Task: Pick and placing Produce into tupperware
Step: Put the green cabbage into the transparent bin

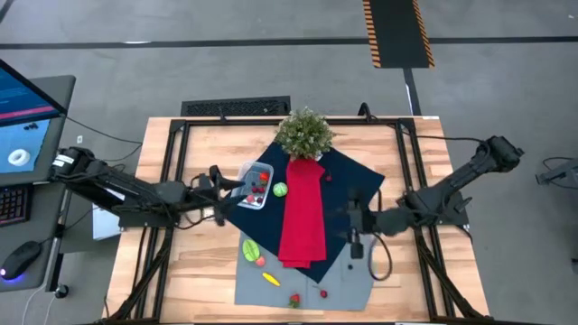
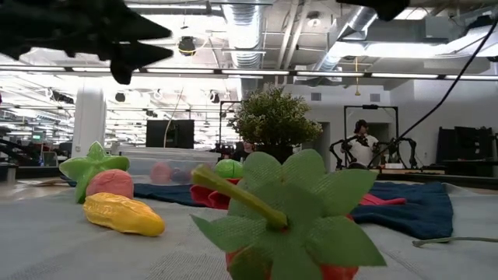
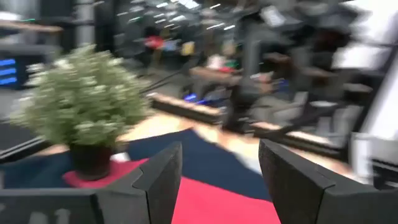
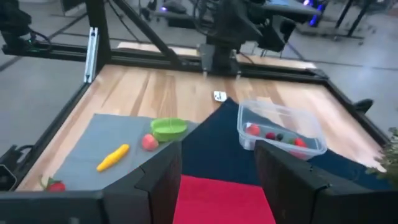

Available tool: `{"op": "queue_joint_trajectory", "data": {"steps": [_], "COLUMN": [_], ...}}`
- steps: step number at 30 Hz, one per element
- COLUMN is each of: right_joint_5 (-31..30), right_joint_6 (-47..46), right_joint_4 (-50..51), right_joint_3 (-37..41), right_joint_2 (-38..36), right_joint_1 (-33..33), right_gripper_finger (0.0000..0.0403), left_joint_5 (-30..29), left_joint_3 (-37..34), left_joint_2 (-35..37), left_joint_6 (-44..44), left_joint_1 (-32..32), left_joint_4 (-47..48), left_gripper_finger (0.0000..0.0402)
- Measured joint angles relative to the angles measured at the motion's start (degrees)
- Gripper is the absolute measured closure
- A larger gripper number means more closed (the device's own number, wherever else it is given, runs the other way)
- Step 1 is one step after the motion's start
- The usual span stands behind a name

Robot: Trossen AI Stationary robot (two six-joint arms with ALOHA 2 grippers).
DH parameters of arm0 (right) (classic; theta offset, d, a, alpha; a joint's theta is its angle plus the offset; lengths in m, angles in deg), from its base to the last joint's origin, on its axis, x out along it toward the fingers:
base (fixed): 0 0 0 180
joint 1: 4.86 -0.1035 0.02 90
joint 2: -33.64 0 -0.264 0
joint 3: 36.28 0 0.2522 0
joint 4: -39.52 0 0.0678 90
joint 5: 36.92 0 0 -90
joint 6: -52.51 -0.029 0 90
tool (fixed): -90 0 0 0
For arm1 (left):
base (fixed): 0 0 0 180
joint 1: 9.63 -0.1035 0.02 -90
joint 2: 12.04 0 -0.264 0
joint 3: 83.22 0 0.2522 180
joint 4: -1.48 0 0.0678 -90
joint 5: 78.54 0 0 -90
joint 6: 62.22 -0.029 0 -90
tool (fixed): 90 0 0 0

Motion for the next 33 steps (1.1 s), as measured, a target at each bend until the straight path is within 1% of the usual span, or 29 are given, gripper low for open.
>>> {"op": "queue_joint_trajectory", "data": {"steps": [3, 6, 9, 12, 15, 18, 19, 24, 27, 31, 33], "right_joint_5": [-4.41, -9.30, -12.94, -13.55, -15.22, -18.35, -19.57, -26.06, -29.34, -29.78, -29.61], "right_joint_6": [-0.19, -0.90, -2.80, -4.01, -7.57, -10.89, -11.74, -15.46, -17.17, -19.58, -21.01], "right_joint_4": [-0.23, -0.56, -0.58, -0.06, -0.02, 1.32, 1.68, 2.68, 2.75, 2.82, 2.68], "right_joint_3": [0.16, 0.16, 0.14, 0.23, 0.12, 0.21, 0.18, 0.18, 0.18, 0.18, 0.14], "right_joint_2": [0.17, 1.41, 2.94, 5.68, 8.48, 11.07, 12.08, 16.29, 17.80, 18.60, 18.54], "right_joint_1": [-2.65, -4.43, -6.98, -10.17, -13.06, -16.18, -17.22, -21.62, -22.99, -23.25, -23.37], "right_gripper_finger": [0.0178, 0.0178, 0.0178, 0.0178, 0.0178, 0.0178, 0.0178, 0.0178, 0.0178, 0.0178, 0.0178], "left_joint_5": [-4.84, -5.50, -2.33, 2.17, 5.69, 9.35, 10.01, 9.68, 9.66, 9.88, 10.07], "left_joint_3": [3.84, 8.05, 13.65, 20.59, 27.49, 34.00, 36.02, 44.97, 50.05, 55.34, 56.21], "left_joint_2": [-5.13, -10.42, -15.78, -21.73, -27.46, -32.03, -33.21, -37.45, -39.29, -41.51, -41.99], "left_joint_6": [1.42, 5.56, 9.09, 11.65, 10.31, 8.08, 7.26, 6.01, 8.37, 9.08, 9.15], "left_joint_1": [-0.44, -2.05, -4.12, -5.97, -7.27, -8.13, -8.29, -9.83, -11.60, -14.01, -15.03], "left_joint_4": [2.88, 5.30, 13.97, 23.81, 32.88, 40.05, 42.17, 53.23, 61.17, 69.61, 70.23], "left_gripper_finger": [0.0198, 0.0198, 0.0198, 0.0198, 0.0198, 0.0198, 0.0198, 0.0198, 0.0198, 0.0187, 0.0174]}}
